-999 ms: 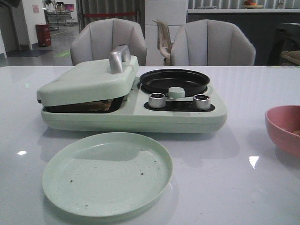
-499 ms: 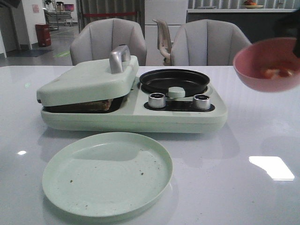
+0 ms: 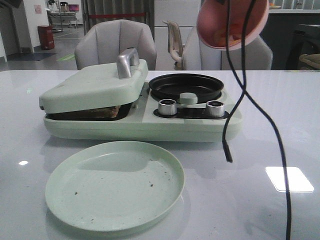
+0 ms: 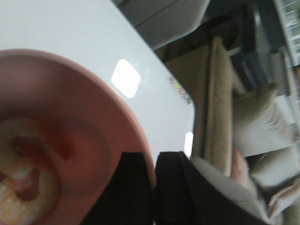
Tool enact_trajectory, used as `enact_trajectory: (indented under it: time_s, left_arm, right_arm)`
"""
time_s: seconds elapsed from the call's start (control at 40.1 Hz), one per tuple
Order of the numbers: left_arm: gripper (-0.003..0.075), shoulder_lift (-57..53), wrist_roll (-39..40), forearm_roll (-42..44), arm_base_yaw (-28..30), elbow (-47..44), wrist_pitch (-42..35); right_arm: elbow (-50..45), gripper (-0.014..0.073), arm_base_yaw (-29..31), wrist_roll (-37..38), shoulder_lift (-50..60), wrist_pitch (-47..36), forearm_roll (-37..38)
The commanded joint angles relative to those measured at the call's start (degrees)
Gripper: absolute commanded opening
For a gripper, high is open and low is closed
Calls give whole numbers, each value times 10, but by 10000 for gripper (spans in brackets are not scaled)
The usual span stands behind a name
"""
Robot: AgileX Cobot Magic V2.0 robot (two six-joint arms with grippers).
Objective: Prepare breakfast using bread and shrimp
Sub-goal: 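Grasp the pink bowl rim and lift it toward the frying pan, then tilt the pink bowl over the frying pan to pour the shrimp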
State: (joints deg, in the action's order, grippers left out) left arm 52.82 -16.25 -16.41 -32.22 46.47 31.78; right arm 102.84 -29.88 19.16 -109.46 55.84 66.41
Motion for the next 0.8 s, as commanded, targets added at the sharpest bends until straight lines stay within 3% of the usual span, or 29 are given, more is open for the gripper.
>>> enact_trajectory:
  time_s: [0.0,0.225,0.774]
  left_arm:
    - [100,-8,6,-11,-3,16,-43]
    - [100,-8,6,-11,-3,16,-43]
    - [100,-8,6,-11,-3,16,-43]
  right_arm:
    - [34,45,-30,53,1,11,165]
    - [36,45,-62,108,-56,62,367]
    - [100,44,-63,101,-92,114,367]
